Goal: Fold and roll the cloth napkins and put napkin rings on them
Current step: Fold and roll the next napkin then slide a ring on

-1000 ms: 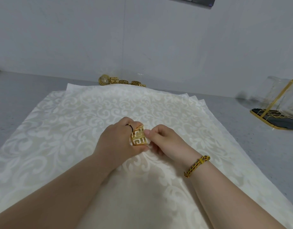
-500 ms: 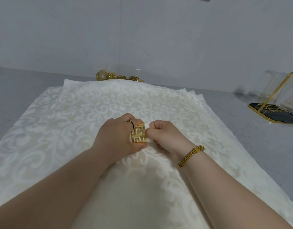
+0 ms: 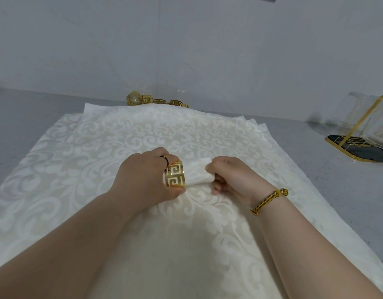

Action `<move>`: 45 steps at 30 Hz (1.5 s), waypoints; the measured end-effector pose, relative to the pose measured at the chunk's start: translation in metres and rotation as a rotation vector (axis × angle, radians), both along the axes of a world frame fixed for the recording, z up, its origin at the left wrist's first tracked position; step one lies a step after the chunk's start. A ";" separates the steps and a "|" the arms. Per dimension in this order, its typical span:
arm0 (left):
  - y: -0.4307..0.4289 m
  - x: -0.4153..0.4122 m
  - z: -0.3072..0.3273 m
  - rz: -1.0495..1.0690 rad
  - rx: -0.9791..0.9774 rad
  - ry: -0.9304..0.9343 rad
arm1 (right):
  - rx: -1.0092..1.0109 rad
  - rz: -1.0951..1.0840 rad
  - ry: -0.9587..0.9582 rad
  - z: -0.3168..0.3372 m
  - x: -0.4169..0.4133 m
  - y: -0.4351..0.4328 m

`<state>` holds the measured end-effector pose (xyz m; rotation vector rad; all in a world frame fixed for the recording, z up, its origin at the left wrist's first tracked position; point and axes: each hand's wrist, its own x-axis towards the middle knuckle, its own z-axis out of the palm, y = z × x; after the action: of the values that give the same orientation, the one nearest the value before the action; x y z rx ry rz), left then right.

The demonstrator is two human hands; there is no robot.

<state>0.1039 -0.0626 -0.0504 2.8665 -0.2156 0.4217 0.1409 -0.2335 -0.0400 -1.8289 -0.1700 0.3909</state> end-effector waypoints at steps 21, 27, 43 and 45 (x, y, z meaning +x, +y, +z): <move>0.002 0.002 -0.007 0.115 -0.234 0.065 | -0.294 -0.055 -0.641 -0.013 0.000 0.008; 0.003 0.002 -0.005 0.093 -0.177 0.026 | -0.336 0.022 -0.618 -0.011 0.001 0.008; 0.030 -0.015 -0.003 0.016 -0.369 0.201 | -0.529 0.277 -0.638 -0.020 -0.009 0.015; 0.044 -0.026 -0.004 0.041 -0.467 0.188 | -0.514 0.269 -0.650 -0.019 -0.010 0.017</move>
<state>0.0778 -0.0186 -0.0545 2.4318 -0.0190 0.1759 0.1310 -0.2167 -0.0592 -2.4031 -0.8325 0.0001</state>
